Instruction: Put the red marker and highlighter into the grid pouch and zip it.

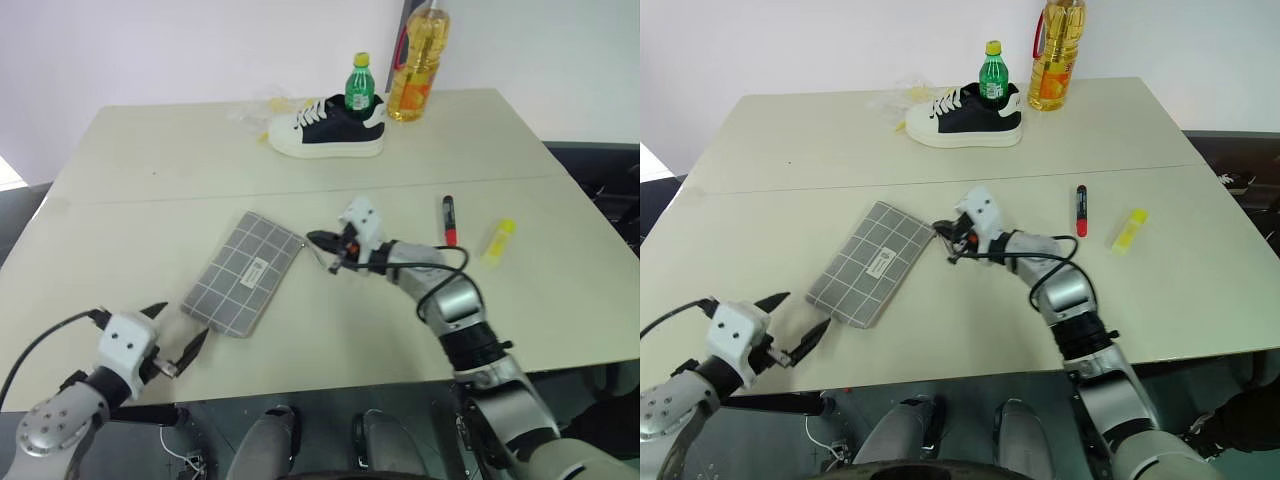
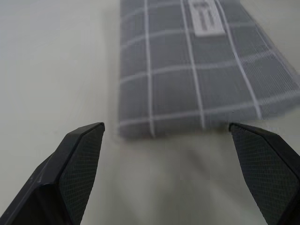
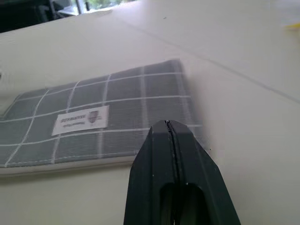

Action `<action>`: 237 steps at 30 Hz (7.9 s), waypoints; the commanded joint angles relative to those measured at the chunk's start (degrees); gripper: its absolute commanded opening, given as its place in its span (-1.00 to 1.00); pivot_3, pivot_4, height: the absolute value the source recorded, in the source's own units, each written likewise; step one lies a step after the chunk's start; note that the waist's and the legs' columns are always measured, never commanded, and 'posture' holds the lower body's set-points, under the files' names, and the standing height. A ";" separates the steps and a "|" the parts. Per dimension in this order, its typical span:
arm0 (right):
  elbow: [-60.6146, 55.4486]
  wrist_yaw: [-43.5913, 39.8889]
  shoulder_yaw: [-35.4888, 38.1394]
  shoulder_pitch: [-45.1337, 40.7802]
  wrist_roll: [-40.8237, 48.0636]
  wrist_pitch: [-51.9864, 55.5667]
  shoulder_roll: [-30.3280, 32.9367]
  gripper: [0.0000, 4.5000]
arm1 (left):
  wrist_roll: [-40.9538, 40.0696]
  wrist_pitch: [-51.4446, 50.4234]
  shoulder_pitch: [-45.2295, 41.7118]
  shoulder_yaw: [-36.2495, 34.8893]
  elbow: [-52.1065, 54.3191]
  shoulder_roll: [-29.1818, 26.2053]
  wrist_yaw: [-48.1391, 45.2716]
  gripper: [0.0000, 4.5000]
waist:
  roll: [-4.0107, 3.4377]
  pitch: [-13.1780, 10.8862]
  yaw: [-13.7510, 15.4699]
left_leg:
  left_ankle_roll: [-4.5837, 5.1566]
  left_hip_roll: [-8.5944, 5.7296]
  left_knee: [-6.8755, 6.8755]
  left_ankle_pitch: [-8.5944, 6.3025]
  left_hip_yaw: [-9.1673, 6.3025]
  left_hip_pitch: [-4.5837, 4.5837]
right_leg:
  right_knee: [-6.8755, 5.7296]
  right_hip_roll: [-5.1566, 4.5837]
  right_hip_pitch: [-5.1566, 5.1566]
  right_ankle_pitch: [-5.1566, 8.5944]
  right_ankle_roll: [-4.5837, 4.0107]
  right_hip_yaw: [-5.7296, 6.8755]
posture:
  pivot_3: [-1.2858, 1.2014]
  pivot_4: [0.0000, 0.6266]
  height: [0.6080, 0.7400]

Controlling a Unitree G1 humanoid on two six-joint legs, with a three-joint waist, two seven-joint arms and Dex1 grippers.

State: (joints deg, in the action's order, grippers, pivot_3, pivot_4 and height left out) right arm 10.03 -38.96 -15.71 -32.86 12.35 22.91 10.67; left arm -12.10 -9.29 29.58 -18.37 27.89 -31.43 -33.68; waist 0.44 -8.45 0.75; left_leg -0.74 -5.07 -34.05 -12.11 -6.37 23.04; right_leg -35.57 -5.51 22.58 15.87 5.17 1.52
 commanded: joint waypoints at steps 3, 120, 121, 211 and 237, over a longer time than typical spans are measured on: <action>2.17 3.44 -4.81 -2.81 -5.85 0.27 -4.41 -0.98 | 6.52 3.95 -0.59 1.57 -0.67 -1.34 1.18 1.00 | -0.01 0.01 -0.17 | -0.01 0.00 0.00 0.00 0.00 -0.05 | -0.01 0.01 -0.02 -0.01 -0.01 0.00 | 0.03 -0.52 0.97; -4.84 -1.28 7.40 -5.89 -3.83 9.82 2.42 0.05 | 13.35 12.80 -13.89 13.70 -2.57 2.32 7.42 -1.00 | -0.29 0.13 -0.79 | -0.03 -0.13 0.14 0.00 -0.16 -0.44 | -0.44 -0.02 -0.15 -0.09 0.28 0.02 | 0.03 -0.52 0.97; -6.38 -2.23 8.74 -5.59 -2.45 11.13 4.12 0.31 | 12.50 11.64 -14.13 14.00 -1.58 2.93 7.27 -1.00 | -0.28 0.13 -0.83 | -0.03 -0.13 0.15 0.00 -0.16 -0.43 | -0.41 -0.02 -0.15 -0.08 0.30 0.03 | 0.03 -0.52 0.97; 20.33 17.78 23.80 -9.53 -4.40 19.04 19.41 -0.30 | 9.44 5.10 -39.02 26.82 -15.04 15.02 7.32 -1.00 | 0.02 -0.03 -0.06 | -0.02 -0.11 -0.12 0.02 -0.07 -0.16 | -0.47 0.02 -0.32 -0.11 0.34 0.12 | 0.03 -0.52 0.97; -12.21 -15.62 11.39 1.46 -6.74 -6.06 37.46 -0.84 | 7.71 4.59 -39.73 26.07 -14.88 13.83 4.80 -1.00 | -0.03 -0.09 0.12 | -0.02 -0.10 -0.19 0.01 -0.07 -0.13 | -0.43 -0.01 -0.34 -0.09 0.37 0.12 | 0.03 -0.52 0.97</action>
State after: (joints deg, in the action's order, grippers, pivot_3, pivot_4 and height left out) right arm -1.36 -54.94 -4.69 -29.85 6.07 17.96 48.36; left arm -3.76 -5.35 -9.82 7.75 10.27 -17.49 -28.47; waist 0.42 -8.54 0.87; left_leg -0.75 -5.16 -34.23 -12.10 -6.44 22.91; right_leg -35.99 -5.53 22.25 15.79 5.55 1.64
